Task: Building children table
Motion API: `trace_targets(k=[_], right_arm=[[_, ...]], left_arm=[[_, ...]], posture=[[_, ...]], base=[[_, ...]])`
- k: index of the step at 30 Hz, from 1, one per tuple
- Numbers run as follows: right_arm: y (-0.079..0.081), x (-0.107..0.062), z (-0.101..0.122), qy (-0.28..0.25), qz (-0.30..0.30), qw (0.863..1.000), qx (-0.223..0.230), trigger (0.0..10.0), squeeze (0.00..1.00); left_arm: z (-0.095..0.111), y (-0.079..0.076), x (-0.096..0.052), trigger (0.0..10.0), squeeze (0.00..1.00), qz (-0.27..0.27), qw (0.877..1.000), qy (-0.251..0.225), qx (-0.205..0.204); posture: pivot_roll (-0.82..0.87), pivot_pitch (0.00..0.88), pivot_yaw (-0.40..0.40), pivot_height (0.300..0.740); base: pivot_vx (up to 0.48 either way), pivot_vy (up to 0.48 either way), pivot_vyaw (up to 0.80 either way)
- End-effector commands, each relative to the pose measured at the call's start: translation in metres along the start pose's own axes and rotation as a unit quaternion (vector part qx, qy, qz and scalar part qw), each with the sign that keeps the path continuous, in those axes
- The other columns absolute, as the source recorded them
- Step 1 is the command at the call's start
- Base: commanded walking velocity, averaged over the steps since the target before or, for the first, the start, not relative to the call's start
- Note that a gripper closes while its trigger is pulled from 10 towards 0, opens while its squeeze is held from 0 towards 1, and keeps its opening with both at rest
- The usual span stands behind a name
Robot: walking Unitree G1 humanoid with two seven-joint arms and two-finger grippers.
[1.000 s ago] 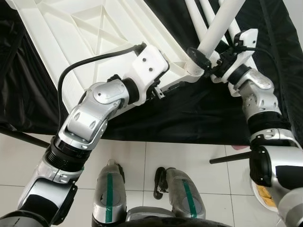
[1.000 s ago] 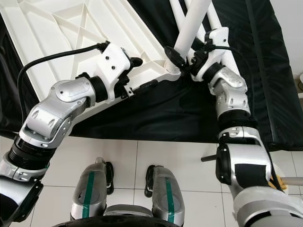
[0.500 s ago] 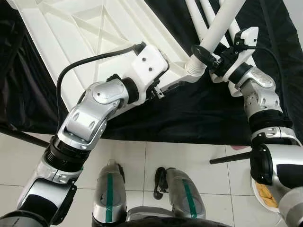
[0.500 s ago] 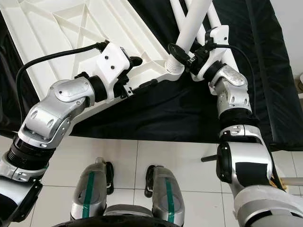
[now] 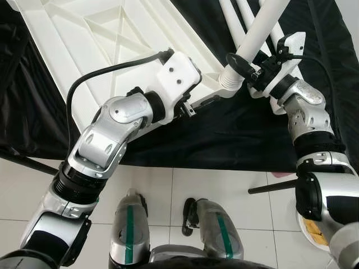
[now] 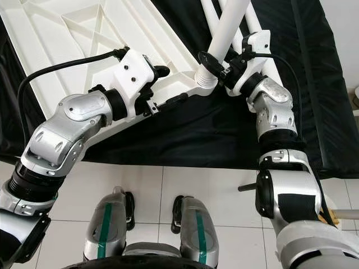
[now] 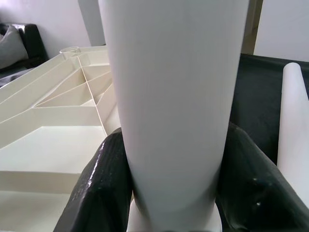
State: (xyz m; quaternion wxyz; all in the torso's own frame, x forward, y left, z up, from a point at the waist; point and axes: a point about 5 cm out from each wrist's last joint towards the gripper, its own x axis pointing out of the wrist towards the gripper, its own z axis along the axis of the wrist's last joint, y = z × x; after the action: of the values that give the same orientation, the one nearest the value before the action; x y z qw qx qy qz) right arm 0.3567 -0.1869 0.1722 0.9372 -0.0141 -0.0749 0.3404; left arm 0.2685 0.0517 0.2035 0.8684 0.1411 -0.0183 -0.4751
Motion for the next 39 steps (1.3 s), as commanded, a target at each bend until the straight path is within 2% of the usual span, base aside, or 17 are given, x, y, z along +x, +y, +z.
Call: trace_targets(k=[1,14,39], right_arm=[[0.002,-0.002,-0.004,-0.003,-0.011,1.000,0.008,10.0,0.00],[0.010,-0.004,-0.005,-0.025,-0.064,0.998,0.003,10.0,0.00],[0.026,-0.002,-0.013,-0.023,-0.154,0.988,-0.003,10.0,0.00]], left_arm=[[0.001,-0.001,-0.001,10.0,0.00,-0.001,1.000,0.001,0.000],[0.001,0.000,-0.001,10.0,0.00,0.000,1.000,0.000,0.001],[0.002,-0.001,0.000,10.0,0.00,-0.002,1.000,-0.002,0.003]], posture=[[0.08,0.095,-0.050,0.740],[0.08,0.097,-0.047,0.740],[0.08,0.088,-0.050,0.740]], base=[[0.000,0.000,0.00],[0.000,0.000,0.00],[0.000,0.000,0.00]])
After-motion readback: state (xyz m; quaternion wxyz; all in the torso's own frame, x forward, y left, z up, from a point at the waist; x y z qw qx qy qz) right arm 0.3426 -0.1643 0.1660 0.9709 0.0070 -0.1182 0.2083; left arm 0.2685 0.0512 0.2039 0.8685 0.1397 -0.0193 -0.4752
